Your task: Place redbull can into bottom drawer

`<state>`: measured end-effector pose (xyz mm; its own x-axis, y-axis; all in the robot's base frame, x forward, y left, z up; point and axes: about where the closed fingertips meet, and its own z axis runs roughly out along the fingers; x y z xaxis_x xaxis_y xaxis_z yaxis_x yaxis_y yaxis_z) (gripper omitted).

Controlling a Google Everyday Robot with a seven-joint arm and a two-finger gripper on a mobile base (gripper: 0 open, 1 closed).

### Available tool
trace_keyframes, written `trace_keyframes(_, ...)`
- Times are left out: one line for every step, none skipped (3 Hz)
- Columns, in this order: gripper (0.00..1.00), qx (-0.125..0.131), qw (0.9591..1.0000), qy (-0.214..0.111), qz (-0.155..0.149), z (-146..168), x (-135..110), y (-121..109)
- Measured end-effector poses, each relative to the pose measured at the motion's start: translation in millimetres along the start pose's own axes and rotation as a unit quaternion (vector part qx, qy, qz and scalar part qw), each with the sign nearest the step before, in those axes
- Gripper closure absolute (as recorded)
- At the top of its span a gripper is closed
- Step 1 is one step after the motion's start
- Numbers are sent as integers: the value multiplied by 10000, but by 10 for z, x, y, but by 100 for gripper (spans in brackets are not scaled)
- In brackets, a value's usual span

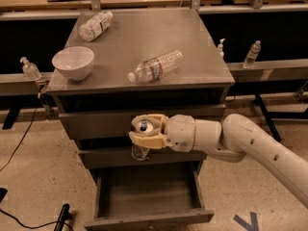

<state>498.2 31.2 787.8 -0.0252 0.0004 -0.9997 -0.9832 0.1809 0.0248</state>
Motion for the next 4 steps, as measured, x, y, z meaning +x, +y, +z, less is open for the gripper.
trace_keyframes(100, 188, 9995, 248, -64, -14, 181, -111)
trace_keyframes(100, 589, 9954, 728, -223, -155, 961, -295)
trace_keyframes(100, 705, 9932, 777, -510, -207, 1660, -473)
trace_keyframes(100, 658, 9952, 298, -654, -220, 2088, -576)
